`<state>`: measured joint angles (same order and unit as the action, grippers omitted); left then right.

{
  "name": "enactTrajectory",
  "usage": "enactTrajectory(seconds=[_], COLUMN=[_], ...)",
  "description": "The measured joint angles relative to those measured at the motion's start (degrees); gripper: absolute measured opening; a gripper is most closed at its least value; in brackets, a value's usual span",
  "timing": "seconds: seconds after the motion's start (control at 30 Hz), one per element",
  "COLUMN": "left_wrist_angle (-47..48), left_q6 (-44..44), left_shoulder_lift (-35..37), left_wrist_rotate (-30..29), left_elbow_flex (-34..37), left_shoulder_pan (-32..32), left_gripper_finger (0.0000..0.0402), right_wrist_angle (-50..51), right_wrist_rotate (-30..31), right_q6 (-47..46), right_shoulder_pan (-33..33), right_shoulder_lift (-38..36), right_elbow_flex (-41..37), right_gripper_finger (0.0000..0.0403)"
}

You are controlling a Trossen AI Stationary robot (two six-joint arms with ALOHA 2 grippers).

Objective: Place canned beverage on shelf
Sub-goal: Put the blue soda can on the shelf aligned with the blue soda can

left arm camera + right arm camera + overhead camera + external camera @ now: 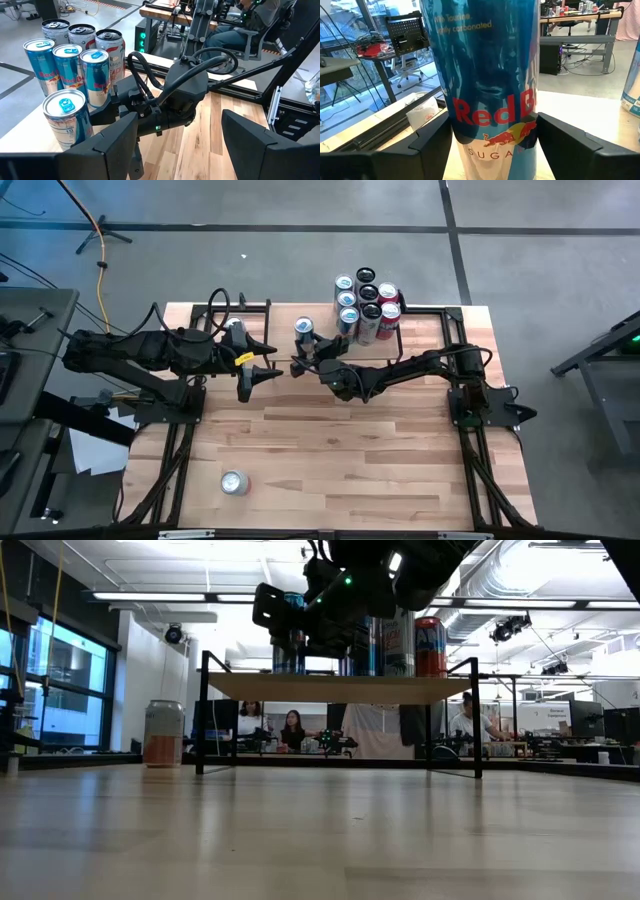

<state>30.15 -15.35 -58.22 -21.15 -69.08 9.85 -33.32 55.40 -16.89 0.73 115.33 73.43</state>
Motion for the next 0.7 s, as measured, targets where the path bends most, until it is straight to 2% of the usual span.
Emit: enactTrajectory(seconds=[0.17, 0.43, 0.7], left_wrist_angle=[0.0, 0.0, -0.2], left_q6=[0.0, -0.1, 0.0], left_shoulder_lift=[0.0, 0.0, 0.0], left_wrist_rotate=[0.0, 0.0, 0.0], left_elbow_flex=[0.0, 0.0, 0.0], left_shoulder_pan=[0.0, 0.0, 0.0], left_gripper_finger=[0.0243, 0.0243, 0.0243], right_wrist_angle=[0.4, 0.7, 1.4], right_wrist_rotate=[-0.9, -3.0, 1.4], right_q6=[0.2, 0.3, 2.9], right_shoulder_pan=[-0.1, -0.2, -0.2], right_shoulder_lift=[0.2, 0.1, -0.4], right_elbow_flex=[-0.1, -0.1, 0.0], right_gripper_finger=[0.0290, 0.0391, 0.0397])
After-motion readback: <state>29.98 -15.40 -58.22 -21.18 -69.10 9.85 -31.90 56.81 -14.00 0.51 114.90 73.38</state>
